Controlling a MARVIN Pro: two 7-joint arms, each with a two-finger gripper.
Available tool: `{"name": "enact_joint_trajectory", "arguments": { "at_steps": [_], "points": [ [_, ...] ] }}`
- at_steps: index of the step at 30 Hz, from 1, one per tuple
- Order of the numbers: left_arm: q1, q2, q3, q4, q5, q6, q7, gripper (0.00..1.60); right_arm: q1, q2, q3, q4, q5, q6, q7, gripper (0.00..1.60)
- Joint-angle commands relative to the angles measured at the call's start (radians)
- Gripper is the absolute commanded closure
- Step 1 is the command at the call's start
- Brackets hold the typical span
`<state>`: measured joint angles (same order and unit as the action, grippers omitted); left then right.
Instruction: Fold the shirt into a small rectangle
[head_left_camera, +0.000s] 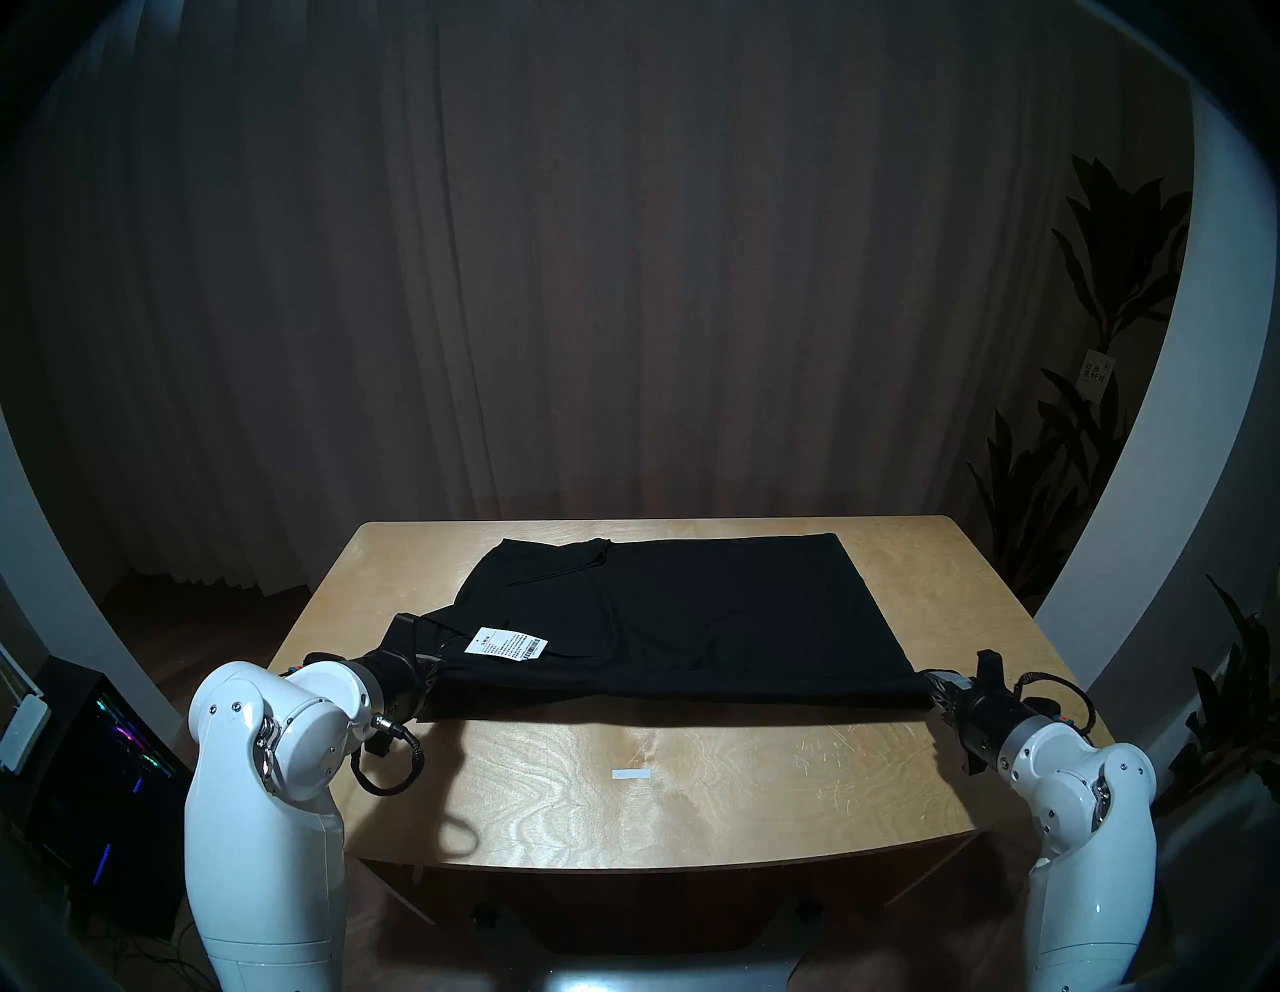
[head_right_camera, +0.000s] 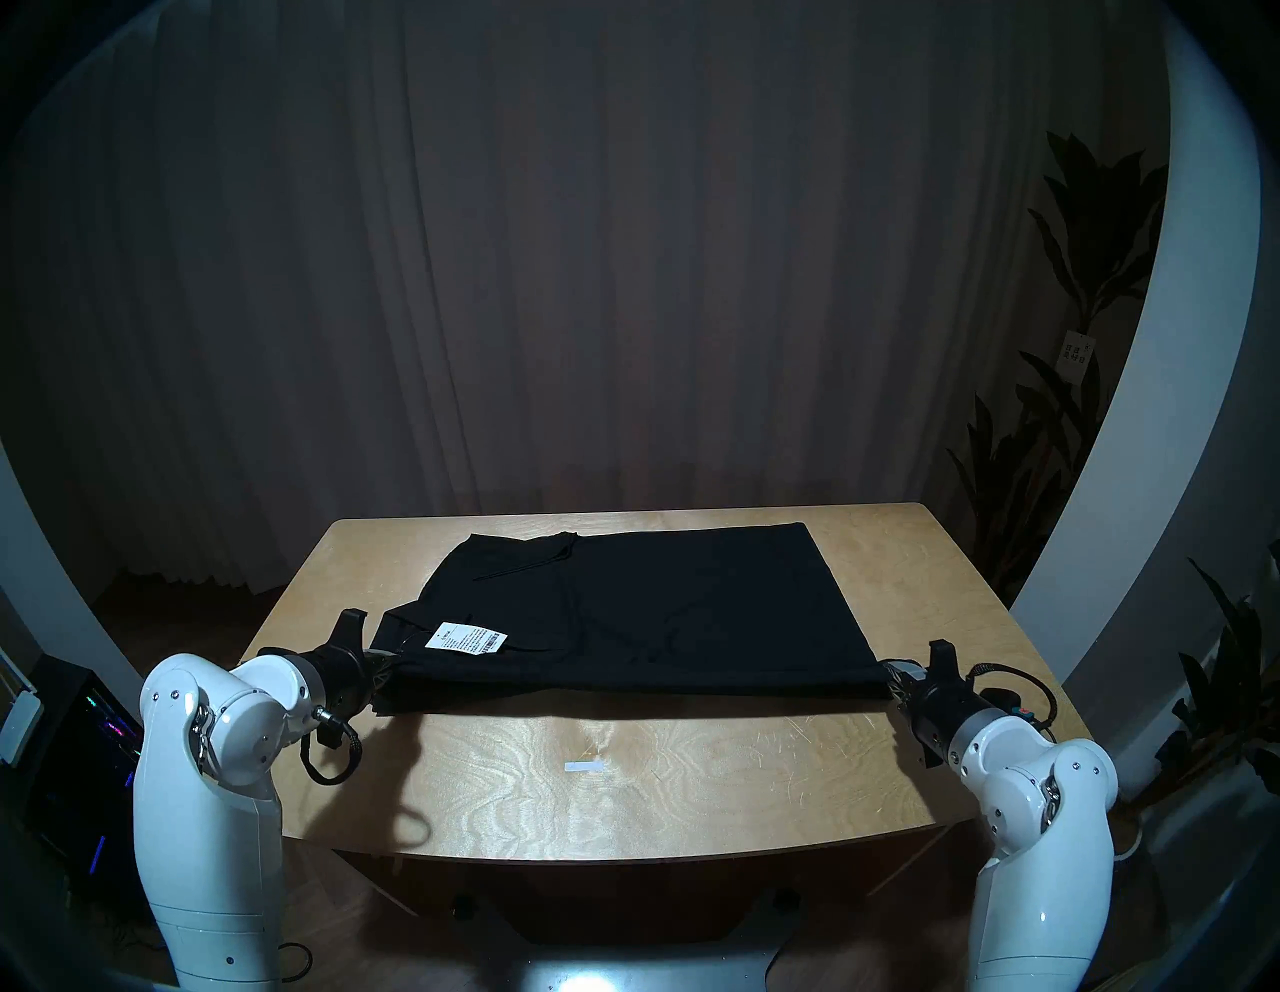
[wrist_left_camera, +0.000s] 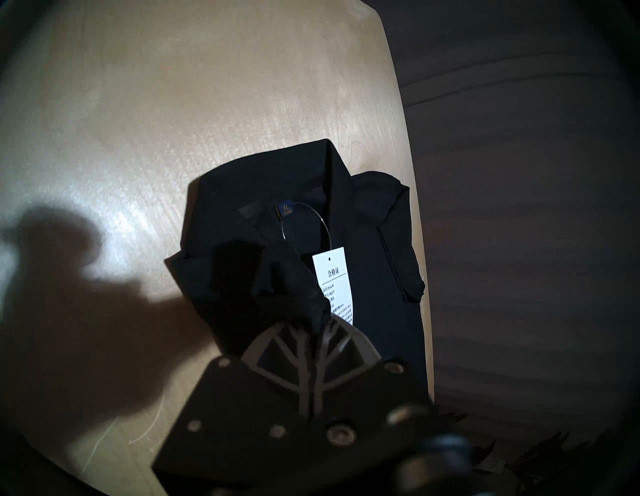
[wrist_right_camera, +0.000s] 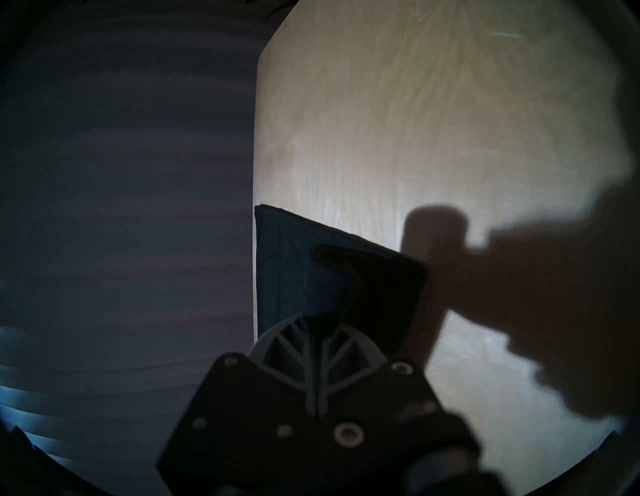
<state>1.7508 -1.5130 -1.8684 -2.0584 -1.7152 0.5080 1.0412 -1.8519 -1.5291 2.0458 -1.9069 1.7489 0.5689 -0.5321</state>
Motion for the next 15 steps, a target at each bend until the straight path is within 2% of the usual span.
{"name": "enact_joint_trajectory", "arguments": {
  "at_steps": [1, 10, 15],
  "points": [
    [-0.109, 0.04, 0.004, 0.027, 0.024, -0.007, 0.001, 1.6, 0.11, 0.02, -0.12, 0.0, -0.022, -0.072, 0.011, 1.6],
    [-0.191, 0.074, 0.052, 0.077, 0.053, -0.016, 0.0, 1.6, 0.202, 0.036, -0.203, 0.047, -0.066, -0.173, 0.009, 1.6],
    [-0.253, 0.089, 0.085, 0.119, 0.071, -0.013, 0.006, 1.6, 0.268, 0.057, -0.21, 0.082, -0.095, -0.225, 0.001, 1.6]
  ]
}}
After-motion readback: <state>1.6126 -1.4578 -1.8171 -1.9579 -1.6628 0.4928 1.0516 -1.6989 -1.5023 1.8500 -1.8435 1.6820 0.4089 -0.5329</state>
